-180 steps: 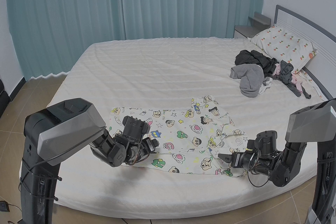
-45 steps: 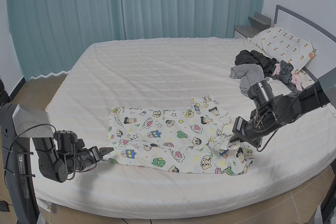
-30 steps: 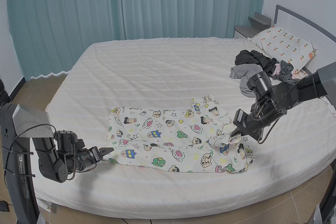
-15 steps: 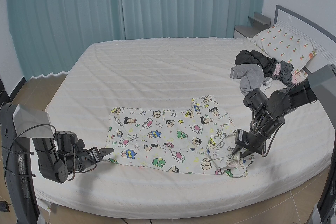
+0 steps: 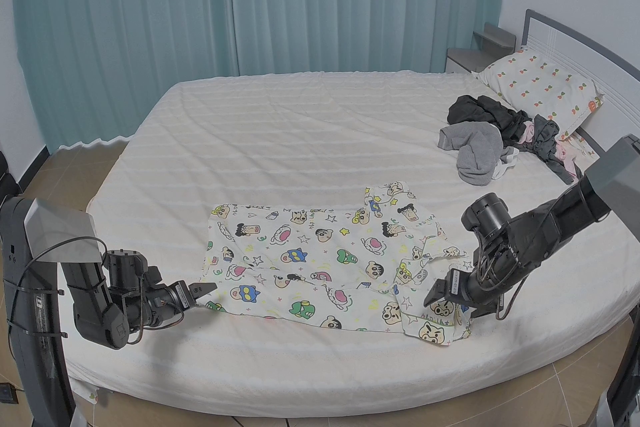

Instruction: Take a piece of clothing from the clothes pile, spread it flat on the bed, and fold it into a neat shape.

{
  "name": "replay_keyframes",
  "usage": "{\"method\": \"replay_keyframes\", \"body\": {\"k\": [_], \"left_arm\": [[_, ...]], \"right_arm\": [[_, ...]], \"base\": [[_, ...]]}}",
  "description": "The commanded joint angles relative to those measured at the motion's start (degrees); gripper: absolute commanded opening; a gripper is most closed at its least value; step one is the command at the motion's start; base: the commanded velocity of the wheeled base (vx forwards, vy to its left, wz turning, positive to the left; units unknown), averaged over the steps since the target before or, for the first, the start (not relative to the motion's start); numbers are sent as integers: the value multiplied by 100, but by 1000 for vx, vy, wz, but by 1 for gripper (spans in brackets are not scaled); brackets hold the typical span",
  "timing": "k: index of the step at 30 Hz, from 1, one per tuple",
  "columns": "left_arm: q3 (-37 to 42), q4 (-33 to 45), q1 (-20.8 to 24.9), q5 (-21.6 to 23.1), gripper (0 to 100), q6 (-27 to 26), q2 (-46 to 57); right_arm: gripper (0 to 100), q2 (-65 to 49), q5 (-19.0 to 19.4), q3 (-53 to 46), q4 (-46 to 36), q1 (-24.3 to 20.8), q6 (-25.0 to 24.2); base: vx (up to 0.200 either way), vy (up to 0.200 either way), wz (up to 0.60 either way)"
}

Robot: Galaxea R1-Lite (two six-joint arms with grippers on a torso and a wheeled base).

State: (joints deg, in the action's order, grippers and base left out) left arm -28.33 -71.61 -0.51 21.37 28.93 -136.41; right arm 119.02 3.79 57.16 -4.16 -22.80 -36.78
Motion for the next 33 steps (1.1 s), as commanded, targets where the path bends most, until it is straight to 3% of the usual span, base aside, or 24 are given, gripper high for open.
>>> {"method": "replay_keyframes", "body": {"k": [1, 6, 9, 24, 29, 33], "left_arm": [[21, -2, -2, -10, 100, -1, -8], [21, -2, -2, -19, 100, 8, -8], [21, -2, -2, -19, 100, -1, -8], [21, -2, -2, -19, 100, -1, -8], [21, -2, -2, -19, 100, -1, -8], [21, -2, -2, -19, 100, -1, -17]], "right_arm": [[100, -107, -28, -698, 1374, -1060, -40], [100, 807, -423, -12, 1567, -1333, -154], [100, 1185, -467, 287, 1576, -1359, -374], [100, 1967, -880, 1350, 1576, -1421, -550], [100, 2275, -1979, 1605, 1602, -1517, -514], [100, 2020, -2190, 1421, 1699, -1517, -453]], "base": [[0, 0, 0], [0, 0, 0], [0, 0, 0], [0, 0, 0], [0, 0, 0], [0, 0, 0]]}}
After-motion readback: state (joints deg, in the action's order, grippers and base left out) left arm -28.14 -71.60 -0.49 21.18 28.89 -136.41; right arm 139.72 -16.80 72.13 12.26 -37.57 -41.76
